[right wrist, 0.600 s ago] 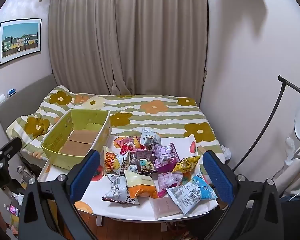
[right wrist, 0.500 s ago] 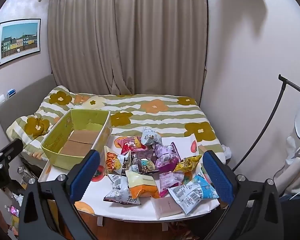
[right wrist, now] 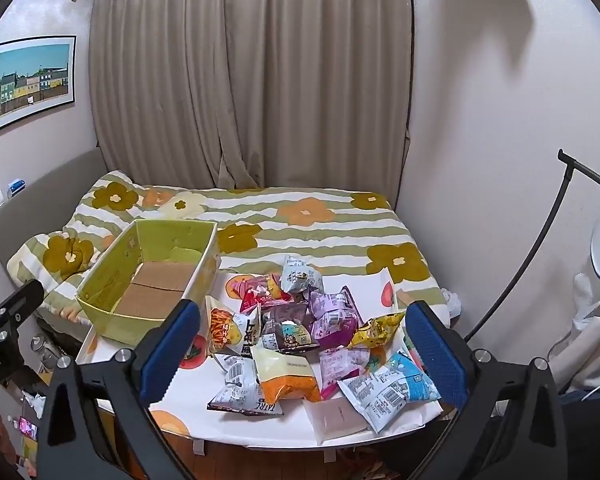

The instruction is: Organize snacks

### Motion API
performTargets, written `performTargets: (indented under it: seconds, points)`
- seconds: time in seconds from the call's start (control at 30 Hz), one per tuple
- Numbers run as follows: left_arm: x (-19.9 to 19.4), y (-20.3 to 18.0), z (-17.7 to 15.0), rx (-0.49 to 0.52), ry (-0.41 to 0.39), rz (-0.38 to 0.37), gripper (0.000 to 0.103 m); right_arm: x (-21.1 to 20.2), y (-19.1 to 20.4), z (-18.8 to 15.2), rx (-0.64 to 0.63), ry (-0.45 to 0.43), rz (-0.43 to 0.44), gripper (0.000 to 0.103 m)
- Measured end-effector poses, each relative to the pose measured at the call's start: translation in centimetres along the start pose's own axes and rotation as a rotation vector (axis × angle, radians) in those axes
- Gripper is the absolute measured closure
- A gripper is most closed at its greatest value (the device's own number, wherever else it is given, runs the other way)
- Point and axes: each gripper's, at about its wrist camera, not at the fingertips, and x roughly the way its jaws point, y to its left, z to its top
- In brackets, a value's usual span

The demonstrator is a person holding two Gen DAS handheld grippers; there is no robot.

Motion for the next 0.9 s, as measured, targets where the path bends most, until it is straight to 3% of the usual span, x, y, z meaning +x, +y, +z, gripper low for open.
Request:
performTargets:
  seconds: [0.9]
  points:
    - [1.0, -0.4, 0.2, -0.003, 0.011, -0.027, 0.001, 0.8, -0.4, -0.4, 0.0, 0.009, 0.005, 0.001]
